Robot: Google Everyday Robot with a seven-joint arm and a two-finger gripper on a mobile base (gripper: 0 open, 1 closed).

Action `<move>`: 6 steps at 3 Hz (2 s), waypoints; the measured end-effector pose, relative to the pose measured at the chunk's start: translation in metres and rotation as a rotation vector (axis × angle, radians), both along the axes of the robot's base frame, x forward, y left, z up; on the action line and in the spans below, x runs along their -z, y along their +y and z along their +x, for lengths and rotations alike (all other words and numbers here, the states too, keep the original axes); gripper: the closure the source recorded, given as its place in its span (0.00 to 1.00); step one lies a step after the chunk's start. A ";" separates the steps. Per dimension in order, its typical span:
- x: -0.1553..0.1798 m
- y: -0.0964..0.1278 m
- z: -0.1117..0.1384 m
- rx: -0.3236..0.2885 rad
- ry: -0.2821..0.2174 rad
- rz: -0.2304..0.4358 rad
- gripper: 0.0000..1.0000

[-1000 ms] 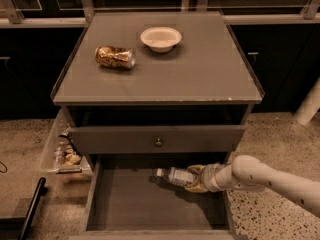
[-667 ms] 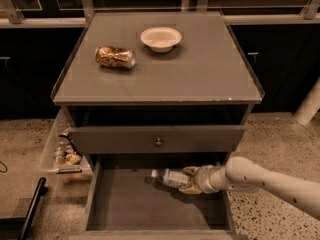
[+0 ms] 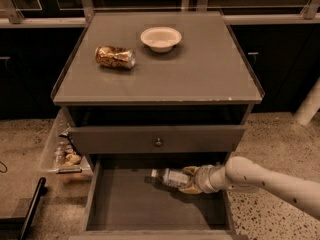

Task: Place blue plastic bottle into middle drawer

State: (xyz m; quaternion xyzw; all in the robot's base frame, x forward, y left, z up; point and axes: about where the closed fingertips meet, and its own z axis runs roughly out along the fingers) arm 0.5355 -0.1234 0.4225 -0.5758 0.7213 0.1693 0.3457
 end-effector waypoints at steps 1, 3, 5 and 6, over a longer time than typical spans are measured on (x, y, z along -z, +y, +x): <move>0.000 0.000 0.000 0.000 0.000 0.000 0.35; 0.000 0.000 0.000 0.000 0.000 0.000 0.00; -0.006 -0.006 -0.014 0.001 0.008 0.011 0.00; -0.037 -0.019 -0.041 -0.013 -0.014 0.013 0.00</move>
Offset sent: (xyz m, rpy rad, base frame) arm 0.0000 0.0000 0.0000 0.0000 0.0000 0.0000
